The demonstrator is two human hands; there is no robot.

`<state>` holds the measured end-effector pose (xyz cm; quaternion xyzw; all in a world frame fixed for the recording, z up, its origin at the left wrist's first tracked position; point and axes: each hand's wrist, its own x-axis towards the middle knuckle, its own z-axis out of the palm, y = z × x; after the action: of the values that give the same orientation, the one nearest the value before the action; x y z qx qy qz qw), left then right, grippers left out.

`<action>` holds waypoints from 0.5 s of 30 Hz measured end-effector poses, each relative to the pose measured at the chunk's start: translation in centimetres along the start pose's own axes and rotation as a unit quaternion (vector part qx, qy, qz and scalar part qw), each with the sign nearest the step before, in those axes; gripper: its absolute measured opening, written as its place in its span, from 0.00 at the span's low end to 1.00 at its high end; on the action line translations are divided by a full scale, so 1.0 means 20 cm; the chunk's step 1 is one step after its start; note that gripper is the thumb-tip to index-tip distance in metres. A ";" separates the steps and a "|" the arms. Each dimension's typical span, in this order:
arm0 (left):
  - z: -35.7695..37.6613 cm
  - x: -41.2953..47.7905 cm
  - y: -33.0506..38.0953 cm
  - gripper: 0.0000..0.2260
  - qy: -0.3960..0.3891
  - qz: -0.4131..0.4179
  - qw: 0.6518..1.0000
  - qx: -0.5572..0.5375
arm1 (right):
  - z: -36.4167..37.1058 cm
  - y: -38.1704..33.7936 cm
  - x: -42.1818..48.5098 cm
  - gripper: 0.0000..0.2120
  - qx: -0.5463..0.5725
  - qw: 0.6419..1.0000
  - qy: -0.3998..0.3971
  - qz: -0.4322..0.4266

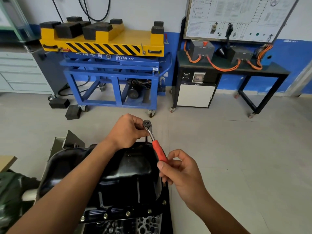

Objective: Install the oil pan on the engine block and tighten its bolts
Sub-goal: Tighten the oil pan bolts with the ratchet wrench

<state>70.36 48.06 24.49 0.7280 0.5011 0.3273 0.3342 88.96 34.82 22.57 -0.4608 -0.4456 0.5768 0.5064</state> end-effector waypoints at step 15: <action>-0.01 0.00 0.03 0.08 -0.028 -0.023 0.999 0.015 | -0.20 -0.11 0.44 0.06 0.026 0.988 0.150 -0.022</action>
<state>70.51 48.01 25.14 0.7305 0.5128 0.2911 0.3445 92.71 44.03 23.37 -0.5189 -0.3594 0.5017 0.5915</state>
